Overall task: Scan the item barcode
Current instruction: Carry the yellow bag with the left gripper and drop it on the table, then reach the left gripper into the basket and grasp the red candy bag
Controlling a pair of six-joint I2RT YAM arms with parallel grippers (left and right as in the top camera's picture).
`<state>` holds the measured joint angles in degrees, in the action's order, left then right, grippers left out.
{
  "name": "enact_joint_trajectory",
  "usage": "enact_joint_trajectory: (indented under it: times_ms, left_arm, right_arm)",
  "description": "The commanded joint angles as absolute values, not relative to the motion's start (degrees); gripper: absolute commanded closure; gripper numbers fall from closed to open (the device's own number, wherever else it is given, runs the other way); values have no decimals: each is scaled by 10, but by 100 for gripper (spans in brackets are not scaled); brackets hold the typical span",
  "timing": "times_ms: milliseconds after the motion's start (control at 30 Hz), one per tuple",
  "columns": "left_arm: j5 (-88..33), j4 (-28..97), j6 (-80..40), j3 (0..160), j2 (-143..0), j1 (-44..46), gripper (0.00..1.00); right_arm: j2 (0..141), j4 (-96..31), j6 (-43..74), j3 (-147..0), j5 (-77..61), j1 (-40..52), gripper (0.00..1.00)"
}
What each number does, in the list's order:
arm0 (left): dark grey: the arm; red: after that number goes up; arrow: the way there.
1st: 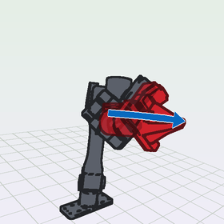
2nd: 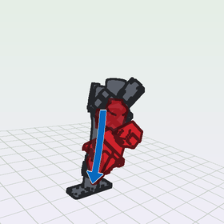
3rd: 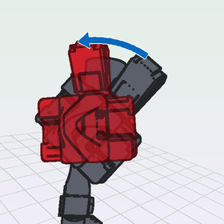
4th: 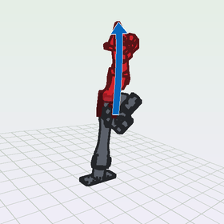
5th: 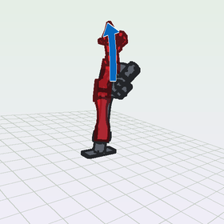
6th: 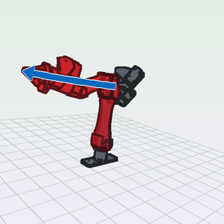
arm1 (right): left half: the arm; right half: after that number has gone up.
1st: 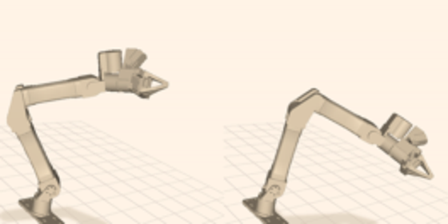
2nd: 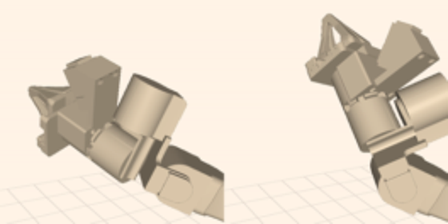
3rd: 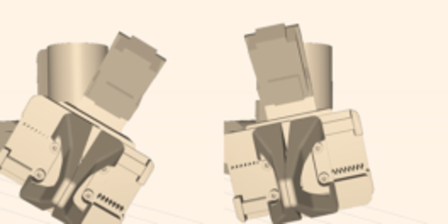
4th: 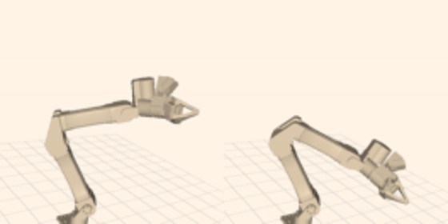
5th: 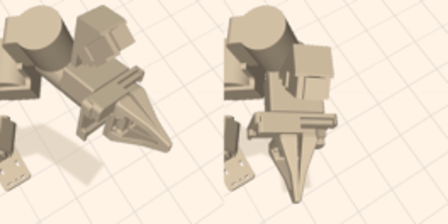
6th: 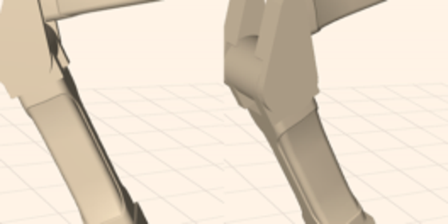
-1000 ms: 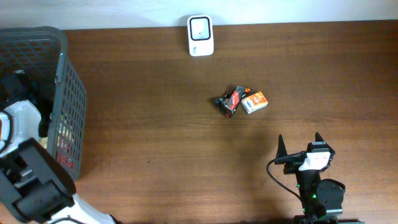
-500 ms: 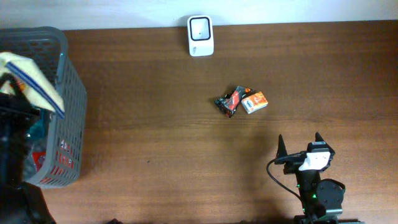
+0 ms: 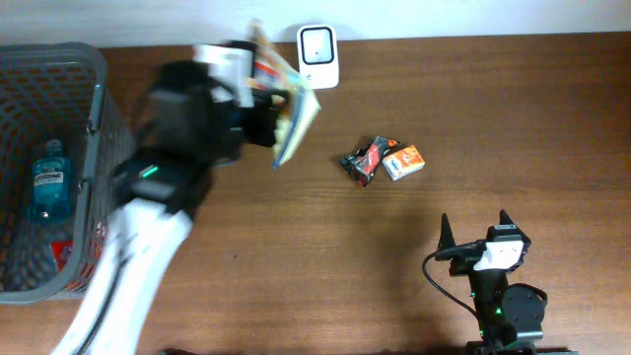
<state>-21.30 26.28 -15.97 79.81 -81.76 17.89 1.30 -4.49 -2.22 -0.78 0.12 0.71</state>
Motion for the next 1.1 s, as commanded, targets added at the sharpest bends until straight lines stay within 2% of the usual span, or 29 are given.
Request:
enact_joint_trajectory:
  times_ms: [0,167,200,333,433,533,567,633,733,800,867,933,1000,1067]
  left_arm:
    - [-133,250,-91,802,-928,244,100]
    - [-110,219,-29,802,-1057,298,100]
    - [-101,216,-29,802,-1074,307,96]
    - [-93,215,-29,802,-1093,322,23]
    - [-94,229,-30,811,-1084,322,22]
    - [-79,314,-25,887,-1030,314,20]
    - [-62,353,-11,922,-1010,306,11]
    - [8,448,-10,1000,-966,285,1]
    - [75,540,-10,1071,-910,240,1]
    - [93,582,-16,1084,-848,152,1]
    - [93,621,-83,1084,-802,11,1]
    - [91,656,-150,1084,-793,-91,1]
    - [82,704,-259,1071,-799,-225,1]
    - [82,709,-290,1045,-807,-285,1]
  right_arm:
    - [10,-47,-26,-3,6,4,2]
    - [10,-47,-26,-3,6,4,2]
    - [10,-47,-26,-3,6,4,2]
    - [10,-47,-26,-3,6,4,2]
    - [10,-47,-26,-3,6,4,2]
    - [10,-47,-26,-3,6,4,2]
    - [10,-47,-26,-3,6,4,2]
    - [10,-47,-26,-3,6,4,2]
    - [10,-47,-26,-3,6,4,2]
    - [10,-47,-26,-3,6,4,2]
    - [10,-47,-26,-3,6,4,2]
    - [10,-47,-26,-3,6,4,2]
    - [10,-47,-26,-3,6,4,2]
    - [10,-47,-26,-3,6,4,2]
